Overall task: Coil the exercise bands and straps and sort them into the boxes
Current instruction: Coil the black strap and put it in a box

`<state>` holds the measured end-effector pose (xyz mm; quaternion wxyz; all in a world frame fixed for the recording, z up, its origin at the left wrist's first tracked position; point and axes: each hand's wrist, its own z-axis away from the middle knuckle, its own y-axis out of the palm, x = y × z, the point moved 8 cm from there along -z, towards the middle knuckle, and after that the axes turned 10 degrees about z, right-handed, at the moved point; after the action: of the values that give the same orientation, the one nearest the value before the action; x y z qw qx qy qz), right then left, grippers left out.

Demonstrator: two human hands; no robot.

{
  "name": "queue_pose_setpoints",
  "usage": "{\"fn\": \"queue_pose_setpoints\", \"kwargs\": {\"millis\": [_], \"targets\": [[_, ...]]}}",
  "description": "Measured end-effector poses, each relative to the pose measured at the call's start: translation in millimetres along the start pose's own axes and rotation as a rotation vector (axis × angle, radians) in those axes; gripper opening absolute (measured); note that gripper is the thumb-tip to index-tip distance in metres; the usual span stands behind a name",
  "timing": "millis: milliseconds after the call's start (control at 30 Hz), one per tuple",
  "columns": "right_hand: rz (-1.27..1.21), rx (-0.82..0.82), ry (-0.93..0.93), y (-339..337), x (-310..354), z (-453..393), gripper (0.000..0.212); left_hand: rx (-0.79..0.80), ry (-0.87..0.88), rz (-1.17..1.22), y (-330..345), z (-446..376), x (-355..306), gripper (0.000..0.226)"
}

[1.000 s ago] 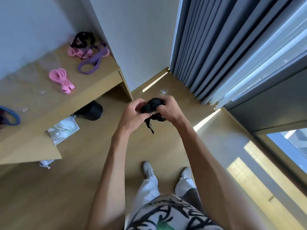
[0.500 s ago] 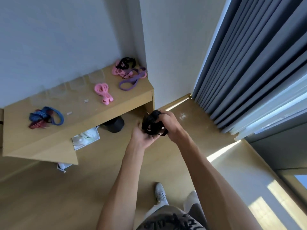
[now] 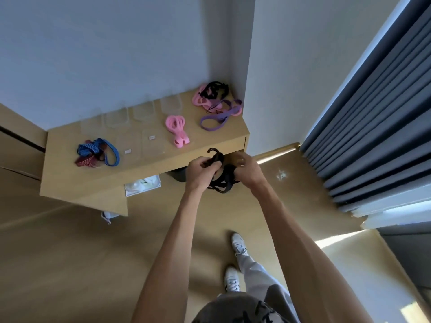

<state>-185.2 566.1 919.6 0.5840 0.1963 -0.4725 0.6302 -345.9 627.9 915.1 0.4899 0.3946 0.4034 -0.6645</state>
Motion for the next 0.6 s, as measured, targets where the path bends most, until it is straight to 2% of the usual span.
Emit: {"fn": "queue_pose_setpoints", "kwargs": {"millis": [67,100,167,233,333,400,467,533,600], "targets": [[-0.123,-0.061,-0.101,-4,34,-15,0.072,-0.016,0.060,-0.091,-14,-17,-24,0.009],[-0.158,-0.019,-0.155,1,53,-23,0.077,0.013,0.091,-0.136,-18,-23,-37,0.012],[-0.130,0.191,-0.262,24,91,-34,0.093,0.095,0.141,-0.224,-23,-35,-62,0.020],[-0.001,0.371,-0.346,48,124,-46,0.104,0.107,0.171,-0.274,-40,-47,-85,0.020],[0.124,0.578,-0.428,81,154,-67,0.119,0.042,0.181,-0.146,-82,-65,-109,0.013],[0.150,0.653,-0.448,102,168,-78,0.129,0.006,0.196,-0.038,-104,-77,-118,0.017],[0.066,0.614,-0.428,121,179,-93,0.127,-0.069,0.203,-0.006,-118,-93,-120,0.020],[-0.057,0.501,-0.380,138,184,-111,0.111,-0.179,0.176,-0.043,-133,-113,-112,0.021],[-0.107,0.419,-0.324,156,184,-128,0.091,-0.280,0.096,-0.084,-151,-132,-97,0.033]]}}
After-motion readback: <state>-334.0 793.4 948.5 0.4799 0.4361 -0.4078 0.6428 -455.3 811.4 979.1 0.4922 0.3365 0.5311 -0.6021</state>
